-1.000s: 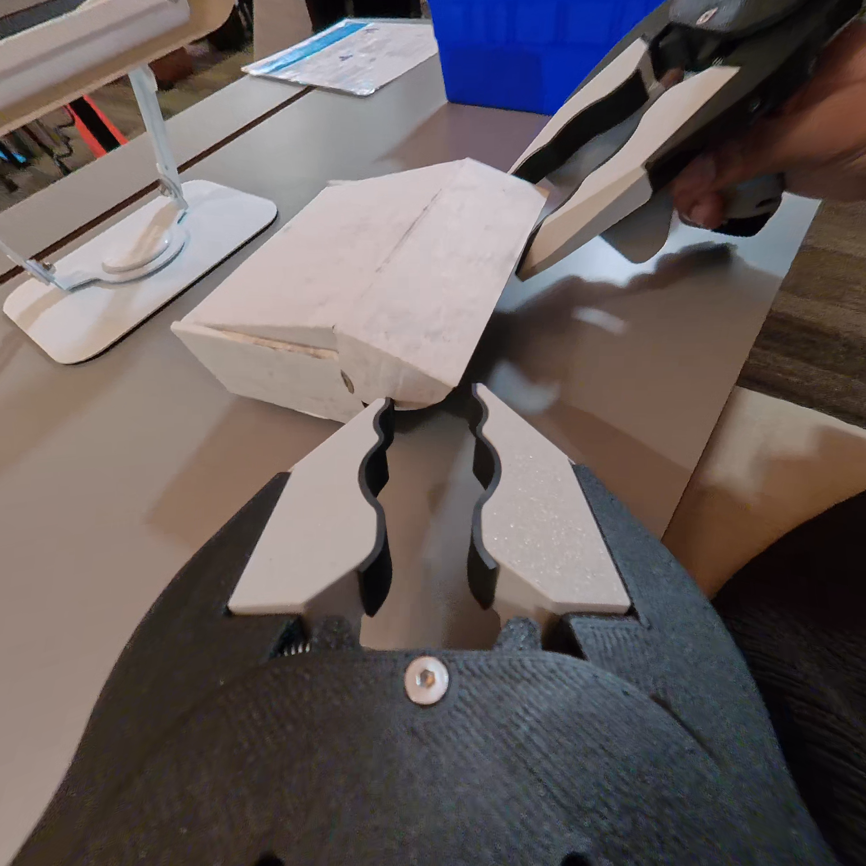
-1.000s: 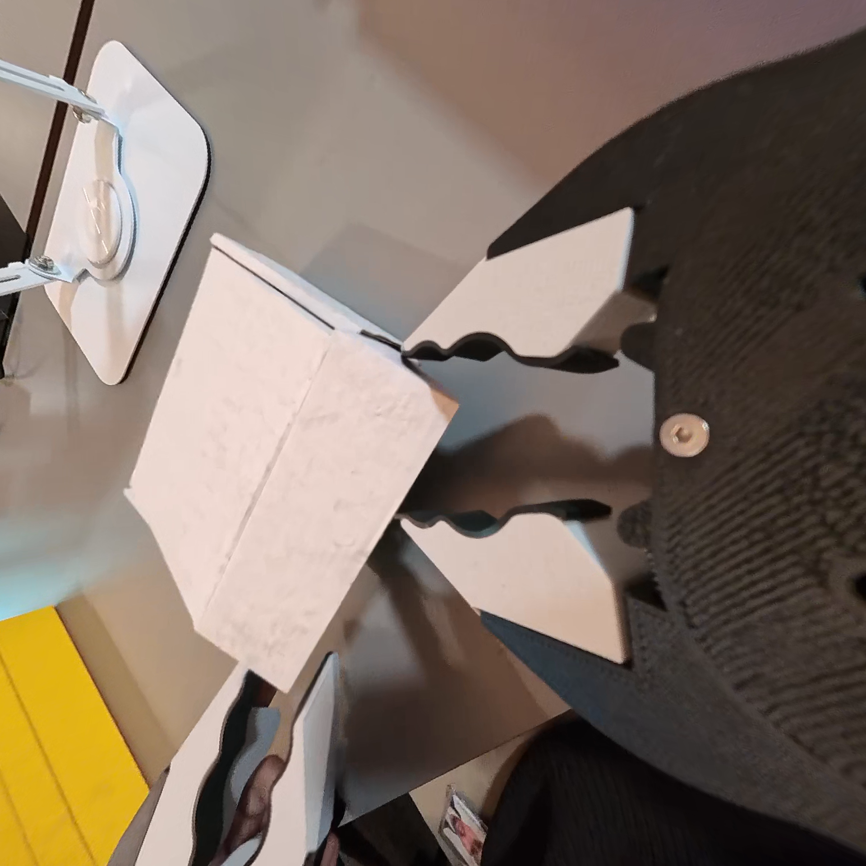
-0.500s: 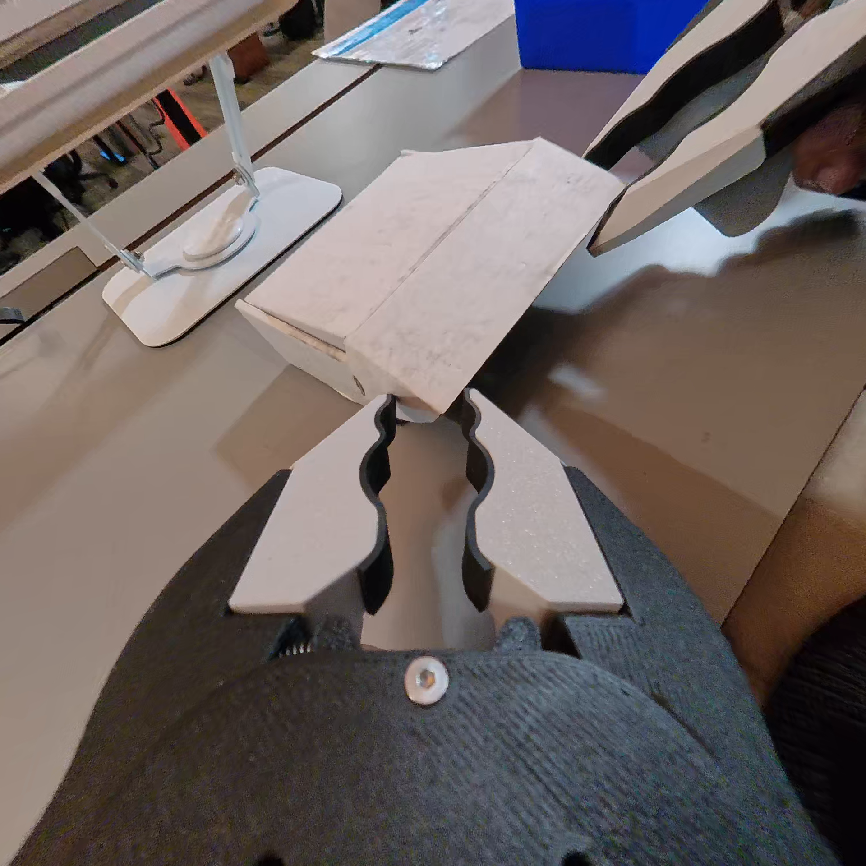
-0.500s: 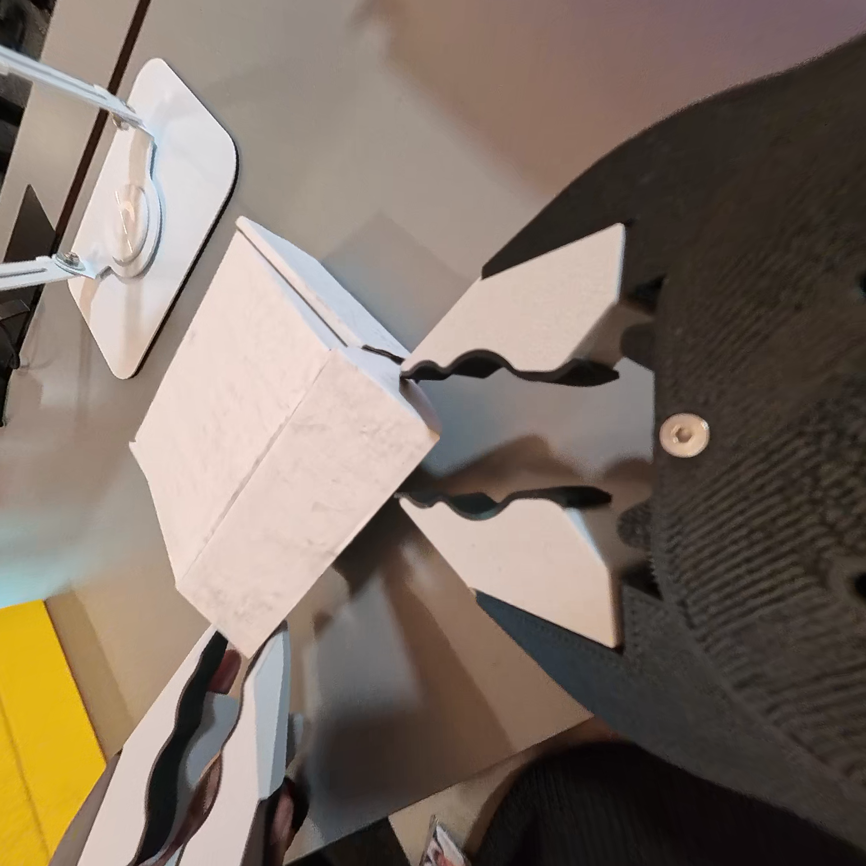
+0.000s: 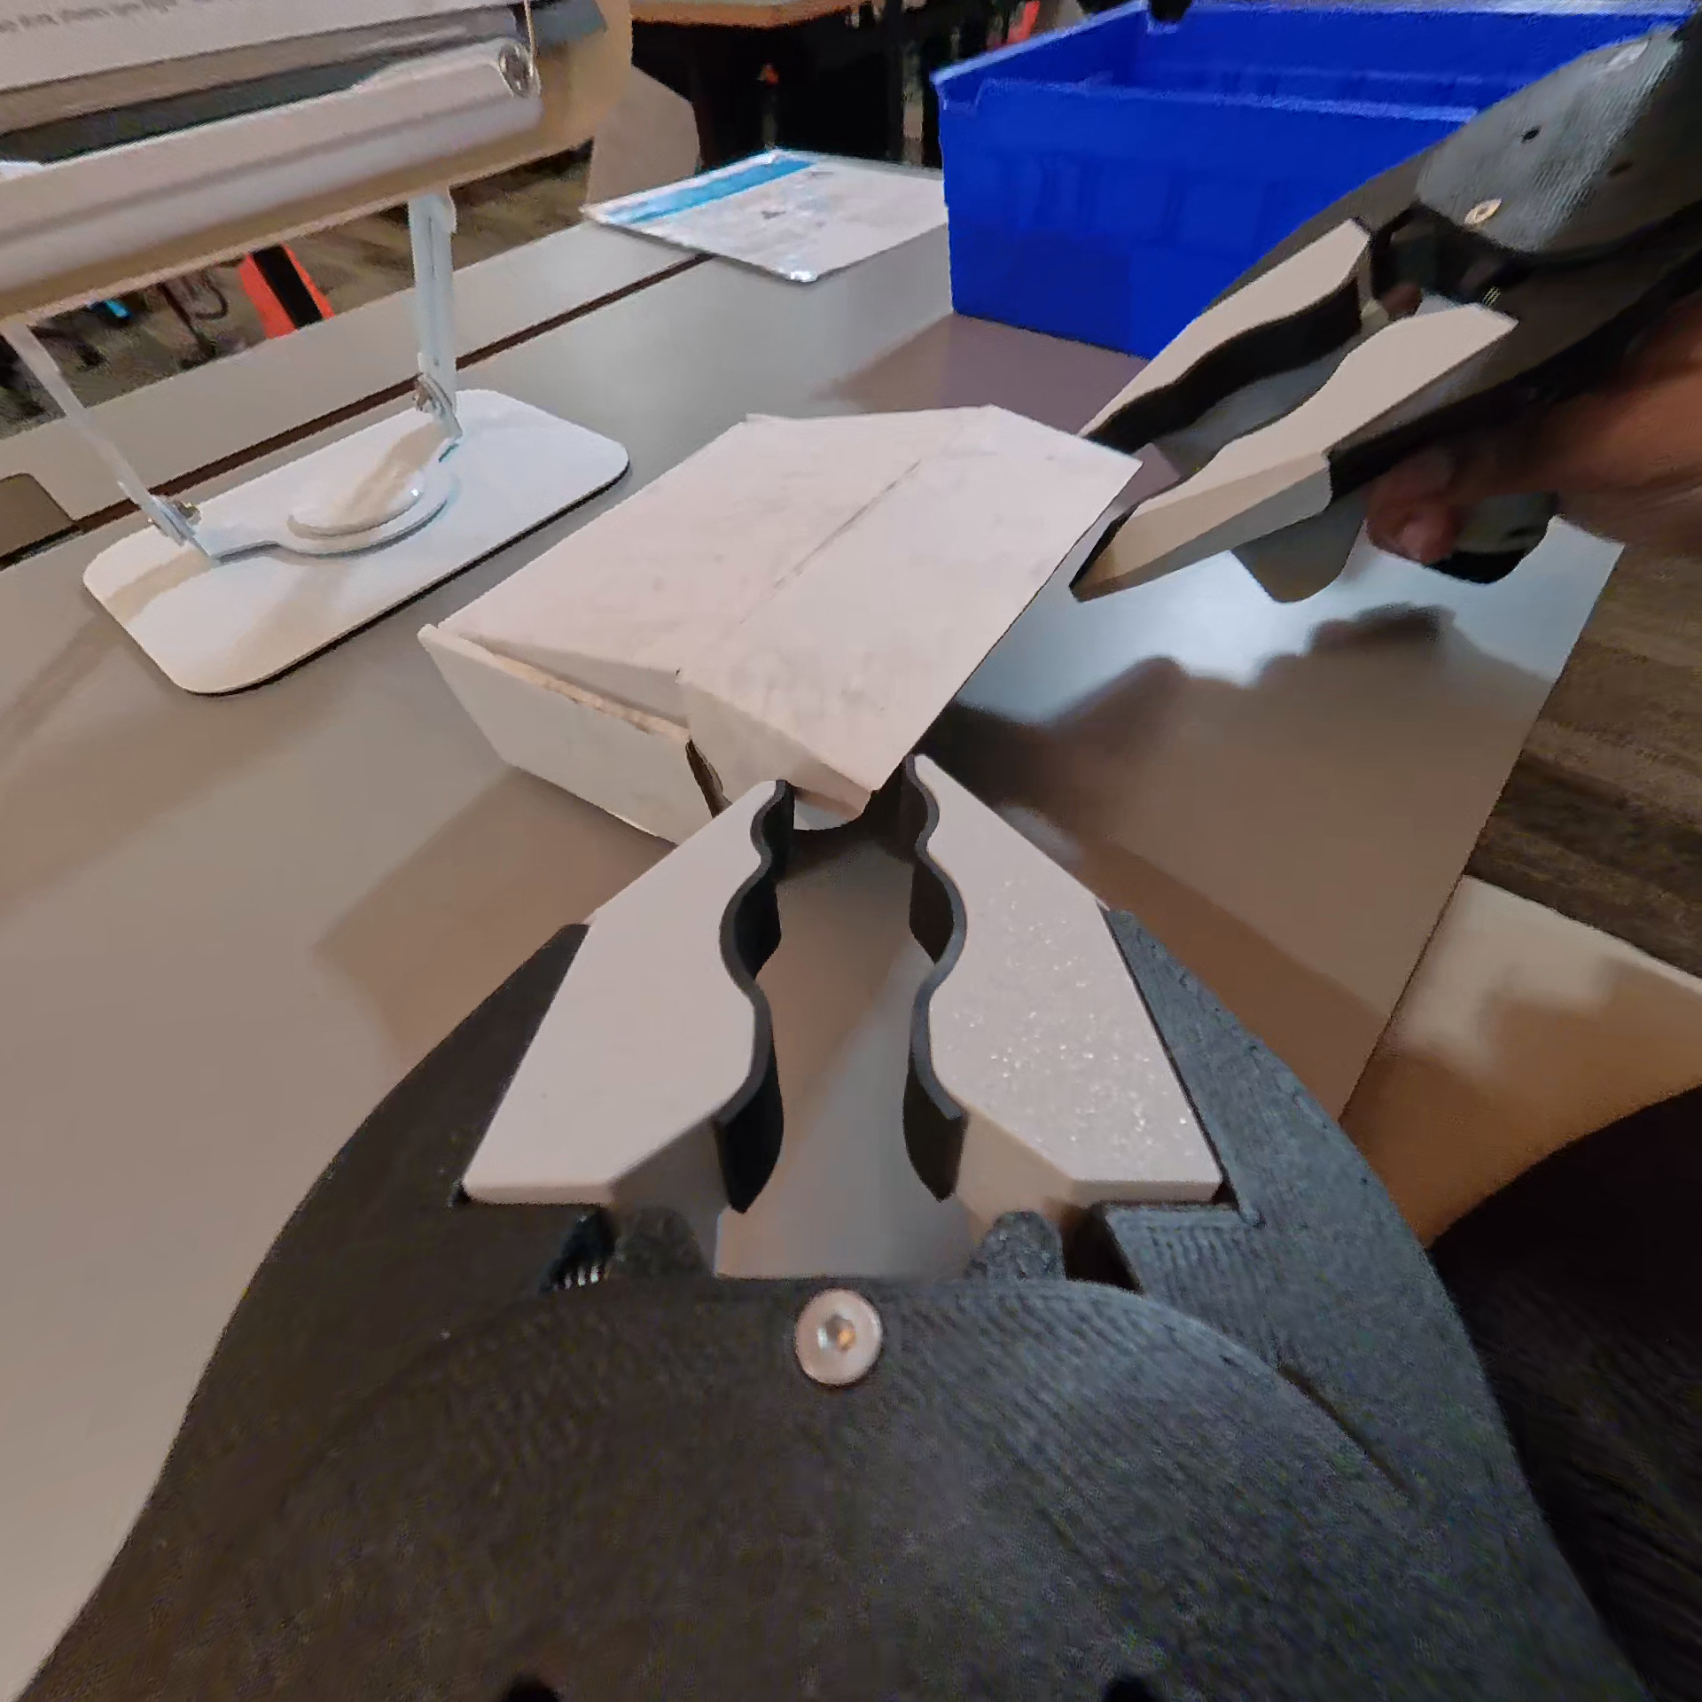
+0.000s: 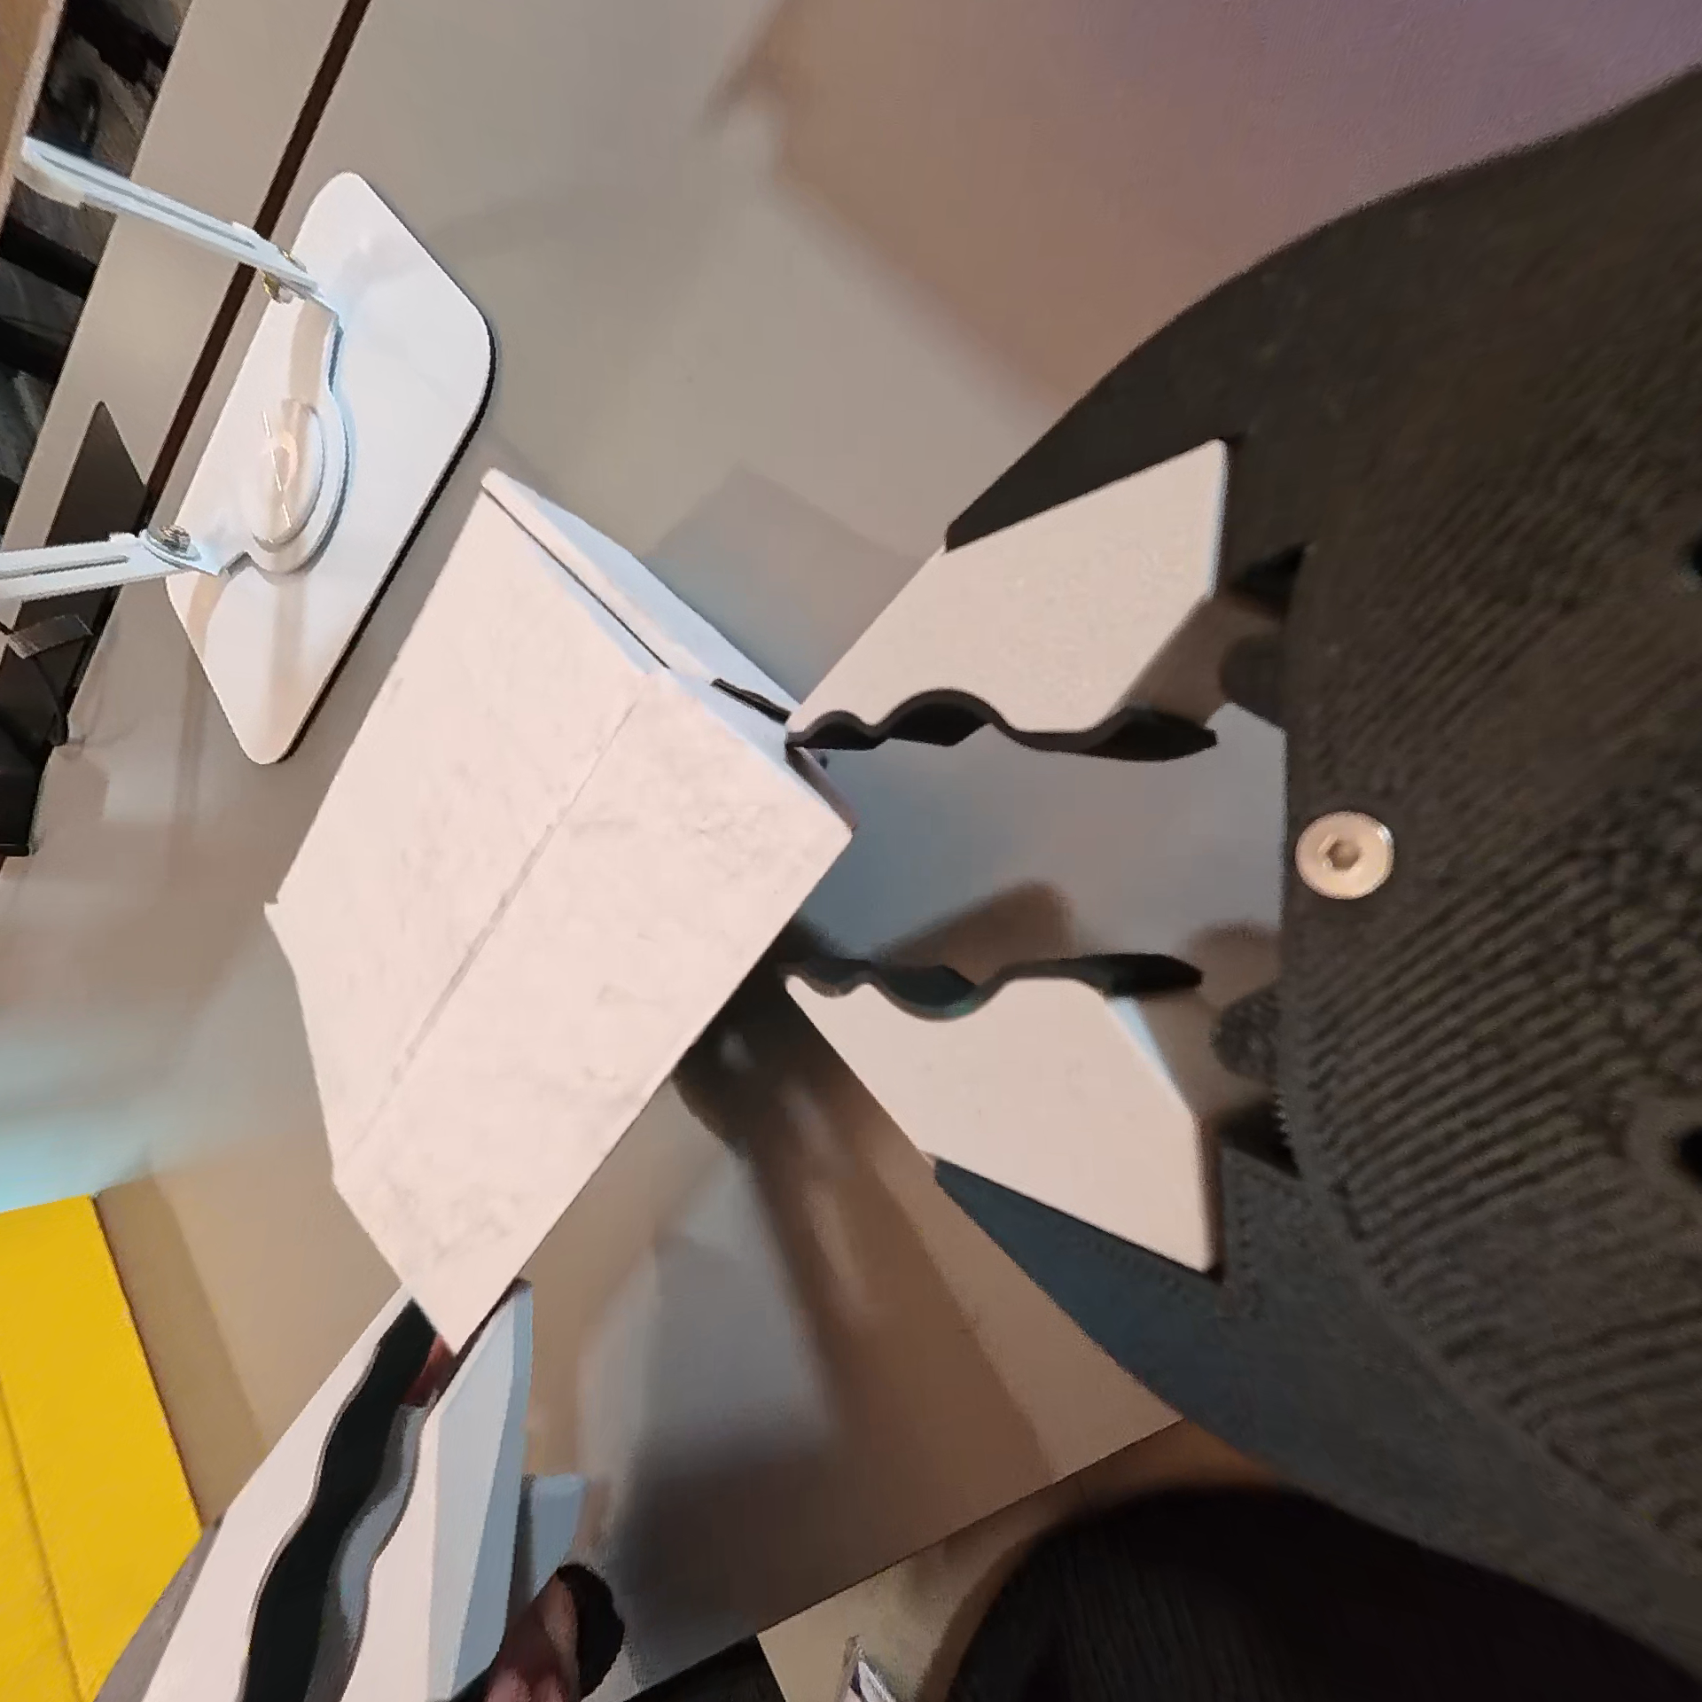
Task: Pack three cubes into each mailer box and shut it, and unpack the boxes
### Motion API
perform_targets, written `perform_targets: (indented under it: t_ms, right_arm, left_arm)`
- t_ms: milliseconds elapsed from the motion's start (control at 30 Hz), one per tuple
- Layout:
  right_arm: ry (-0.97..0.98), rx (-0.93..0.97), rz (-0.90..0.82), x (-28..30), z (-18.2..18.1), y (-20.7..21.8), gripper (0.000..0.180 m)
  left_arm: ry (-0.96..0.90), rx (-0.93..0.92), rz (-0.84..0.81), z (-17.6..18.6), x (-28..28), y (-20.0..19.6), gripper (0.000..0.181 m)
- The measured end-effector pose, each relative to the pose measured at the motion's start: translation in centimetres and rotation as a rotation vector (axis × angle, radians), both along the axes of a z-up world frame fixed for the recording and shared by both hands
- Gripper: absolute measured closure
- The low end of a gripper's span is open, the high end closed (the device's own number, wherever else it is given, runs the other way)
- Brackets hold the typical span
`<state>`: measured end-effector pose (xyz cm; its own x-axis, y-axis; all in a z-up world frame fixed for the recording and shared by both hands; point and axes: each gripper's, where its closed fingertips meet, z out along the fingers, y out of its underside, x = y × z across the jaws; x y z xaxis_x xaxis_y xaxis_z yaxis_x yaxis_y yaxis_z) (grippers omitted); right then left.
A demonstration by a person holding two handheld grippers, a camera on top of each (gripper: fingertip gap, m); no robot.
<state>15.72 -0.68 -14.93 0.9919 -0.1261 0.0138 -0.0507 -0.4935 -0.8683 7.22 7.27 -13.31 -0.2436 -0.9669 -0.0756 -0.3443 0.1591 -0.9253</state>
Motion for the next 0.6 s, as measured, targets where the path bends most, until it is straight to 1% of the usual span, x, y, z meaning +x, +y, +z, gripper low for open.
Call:
perform_targets:
  t_ms: [100,233,400,533,600]
  right_arm:
    - [0.008,-0.011,0.008,-0.19,-0.34,0.07,0.132]
    - [0.026,-0.008,0.016,-0.43,-0.44,0.17,0.131]
    - [0.087,0.020,0.027,-0.67,-0.25,0.24,0.130]
    - [0.149,0.052,0.038,-0.93,0.02,0.35,0.128]
    - [0.174,0.066,0.046,-1.05,0.17,0.42,0.127]
  left_arm:
    - [0.026,0.042,0.023,-0.68,0.06,0.29,0.159]
    - [0.054,0.045,0.046,-1.10,0.07,0.70,0.159]
    - [0.073,-0.018,0.006,-1.16,0.01,0.46,0.145]
    - [0.092,-0.105,-0.030,-1.10,-0.26,0.20,0.131]
    - [0.099,-0.155,-0.048,-1.01,-0.36,0.09,0.127]
